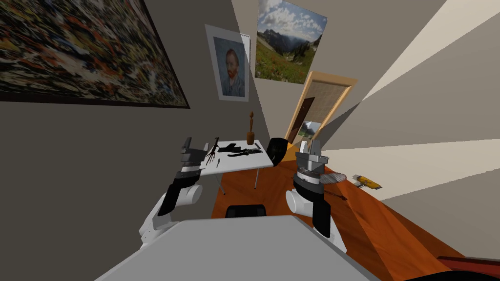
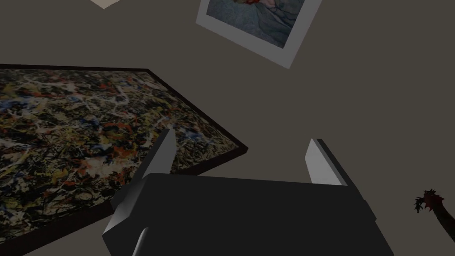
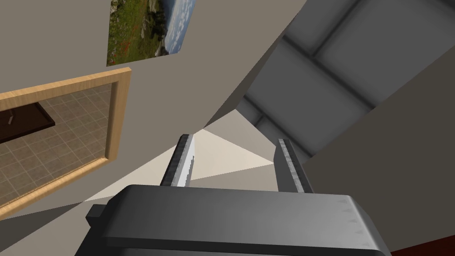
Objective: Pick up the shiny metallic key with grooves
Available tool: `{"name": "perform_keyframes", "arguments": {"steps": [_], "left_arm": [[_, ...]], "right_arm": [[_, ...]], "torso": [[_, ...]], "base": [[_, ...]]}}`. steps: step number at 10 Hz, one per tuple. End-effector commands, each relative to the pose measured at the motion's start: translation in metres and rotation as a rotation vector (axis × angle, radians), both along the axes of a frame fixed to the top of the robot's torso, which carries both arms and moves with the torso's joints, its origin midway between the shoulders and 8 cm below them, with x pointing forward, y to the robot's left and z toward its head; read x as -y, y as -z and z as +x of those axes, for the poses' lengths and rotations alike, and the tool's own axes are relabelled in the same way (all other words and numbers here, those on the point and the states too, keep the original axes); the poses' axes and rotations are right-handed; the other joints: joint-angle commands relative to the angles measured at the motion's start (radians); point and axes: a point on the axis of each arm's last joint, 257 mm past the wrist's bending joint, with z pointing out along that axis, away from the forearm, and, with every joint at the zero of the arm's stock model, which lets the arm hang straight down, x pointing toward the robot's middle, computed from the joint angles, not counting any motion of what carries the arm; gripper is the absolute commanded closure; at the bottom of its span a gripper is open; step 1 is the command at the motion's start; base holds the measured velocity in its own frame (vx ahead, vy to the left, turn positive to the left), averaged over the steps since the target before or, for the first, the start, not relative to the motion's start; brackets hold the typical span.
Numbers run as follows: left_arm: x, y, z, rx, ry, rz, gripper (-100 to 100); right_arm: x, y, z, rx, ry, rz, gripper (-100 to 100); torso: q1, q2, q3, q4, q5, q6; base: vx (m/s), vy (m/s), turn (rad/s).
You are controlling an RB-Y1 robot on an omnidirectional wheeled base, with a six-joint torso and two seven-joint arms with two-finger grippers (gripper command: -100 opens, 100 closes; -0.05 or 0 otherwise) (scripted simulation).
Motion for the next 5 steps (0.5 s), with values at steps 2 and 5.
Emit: {"name": "perform_keyframes", "arguments": {"steps": [2, 5], "left_arm": [[-0.007, 0.011, 0.019, -0.06, 0.031, -0.059, -100], [-0.017, 0.022, 0.043, -0.121, 0.065, -0.139, -100]], "right_arm": [[0.0, 0.0, 0.0, 0.0, 0.0, 0.0, 0], [0.0, 0.0, 0.0, 0.0, 0.0, 0.0, 0]], "torso": [[0.001, 0.001, 0.0, 0.0, 0.0, 0.0], [0.002, 0.001, 0.0, 0.0, 0.0, 0.0]], "base": [[0.01, -0.038, 0.042], [0.017, -0.042, 0.061]]}}
